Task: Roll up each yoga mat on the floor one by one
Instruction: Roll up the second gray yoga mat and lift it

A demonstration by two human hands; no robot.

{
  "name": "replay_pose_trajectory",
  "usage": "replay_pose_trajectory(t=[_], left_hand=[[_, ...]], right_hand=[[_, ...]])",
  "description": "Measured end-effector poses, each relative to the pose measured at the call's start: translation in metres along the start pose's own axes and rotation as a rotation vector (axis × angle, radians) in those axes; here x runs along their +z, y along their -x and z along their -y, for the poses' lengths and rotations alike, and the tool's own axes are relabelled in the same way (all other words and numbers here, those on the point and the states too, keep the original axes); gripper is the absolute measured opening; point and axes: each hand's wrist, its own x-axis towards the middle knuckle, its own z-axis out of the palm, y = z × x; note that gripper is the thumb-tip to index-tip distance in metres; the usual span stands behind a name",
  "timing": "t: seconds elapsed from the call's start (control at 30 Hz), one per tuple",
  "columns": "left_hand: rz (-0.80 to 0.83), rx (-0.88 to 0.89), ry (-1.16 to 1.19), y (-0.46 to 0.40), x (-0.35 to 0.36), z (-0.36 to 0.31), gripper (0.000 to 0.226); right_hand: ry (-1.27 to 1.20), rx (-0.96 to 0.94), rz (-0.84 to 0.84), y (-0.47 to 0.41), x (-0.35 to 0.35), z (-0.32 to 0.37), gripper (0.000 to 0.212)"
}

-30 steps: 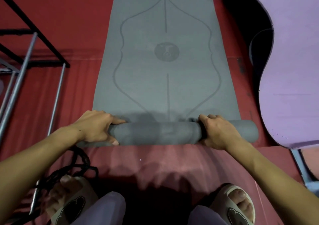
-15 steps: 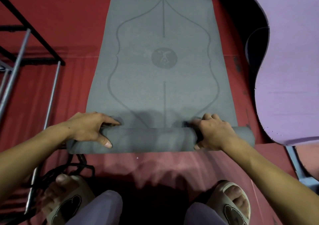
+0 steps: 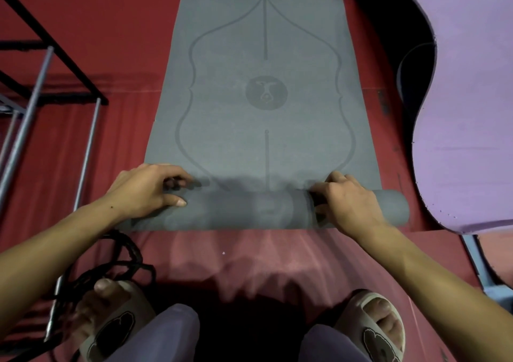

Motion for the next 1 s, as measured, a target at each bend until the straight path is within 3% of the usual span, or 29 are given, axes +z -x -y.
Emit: replay_pose_trajectory(t=[0.13, 0.37, 0.57, 0.8, 1.0], left_hand=[[0.072, 0.122, -0.053, -0.001, -0.002, -0.012, 0.058], [0.033, 0.070, -0.213, 0.005, -0.013, -0.030, 0.033], [-0.050, -0.027, -0.208, 0.015, 0.004, -0.051, 0.081], [-0.141, 0.029, -0.300, 0.015, 0.016, -0.051, 0.083], [-0.189, 0.108, -0.471, 0.014, 0.031, -0.034, 0.105]], right_hand=[[-0.038, 0.007, -0.030, -0.002, -0.001, 0.000, 0.045], [-0.046, 0.025, -0.165, -0.004, 0.005, -0.001, 0.023], [0.011, -0.020, -0.224, -0.005, 0.017, -0.002, 0.022], [-0.033, -0.010, -0.211, 0.001, 0.015, 0.005, 0.074], [-0.034, -0.026, -0.162, -0.005, 0.022, 0.007, 0.097]])
